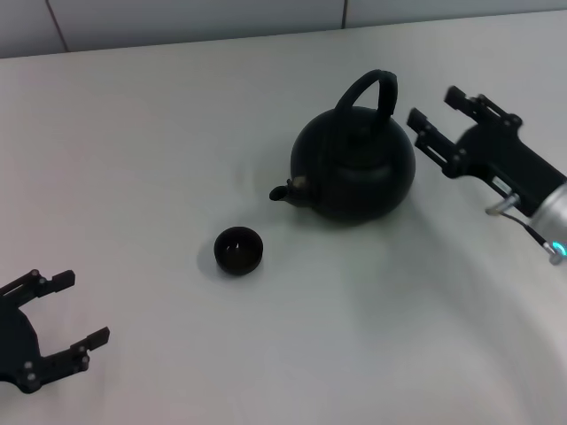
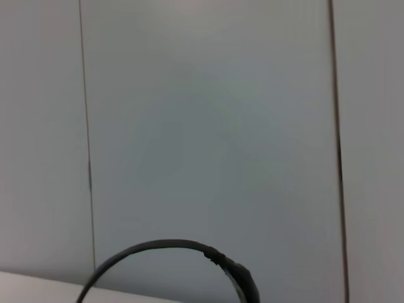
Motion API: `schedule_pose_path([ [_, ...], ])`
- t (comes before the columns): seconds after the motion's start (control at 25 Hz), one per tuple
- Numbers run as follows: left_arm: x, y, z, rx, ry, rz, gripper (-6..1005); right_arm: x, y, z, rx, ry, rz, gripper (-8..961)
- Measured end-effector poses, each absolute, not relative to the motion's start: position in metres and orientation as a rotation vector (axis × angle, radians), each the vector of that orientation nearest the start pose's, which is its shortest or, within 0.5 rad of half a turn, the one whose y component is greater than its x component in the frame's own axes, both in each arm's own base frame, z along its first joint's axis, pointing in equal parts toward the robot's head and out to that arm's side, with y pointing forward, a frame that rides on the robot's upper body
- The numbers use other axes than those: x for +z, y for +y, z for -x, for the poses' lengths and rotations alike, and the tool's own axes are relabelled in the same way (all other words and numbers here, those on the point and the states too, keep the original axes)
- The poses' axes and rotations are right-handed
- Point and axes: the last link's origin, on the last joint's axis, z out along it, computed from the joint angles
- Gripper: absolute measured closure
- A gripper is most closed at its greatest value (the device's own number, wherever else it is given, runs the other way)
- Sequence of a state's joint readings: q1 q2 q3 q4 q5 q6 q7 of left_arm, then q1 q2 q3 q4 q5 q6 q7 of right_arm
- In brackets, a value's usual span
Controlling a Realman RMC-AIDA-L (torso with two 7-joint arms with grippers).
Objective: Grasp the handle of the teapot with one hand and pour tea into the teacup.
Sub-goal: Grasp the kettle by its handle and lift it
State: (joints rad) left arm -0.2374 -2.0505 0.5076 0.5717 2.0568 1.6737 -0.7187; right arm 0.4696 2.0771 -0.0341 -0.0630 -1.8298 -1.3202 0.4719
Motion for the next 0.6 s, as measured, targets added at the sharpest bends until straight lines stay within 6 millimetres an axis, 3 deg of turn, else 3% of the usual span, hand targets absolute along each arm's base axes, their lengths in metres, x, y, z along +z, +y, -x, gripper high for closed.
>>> schedule_pose_path([
  [0.6,0.012,0.229,0.353,-0.562,-0.221,2.569,189,-0.035,0.348,-0.304,0.729,0.509,2.015,360],
])
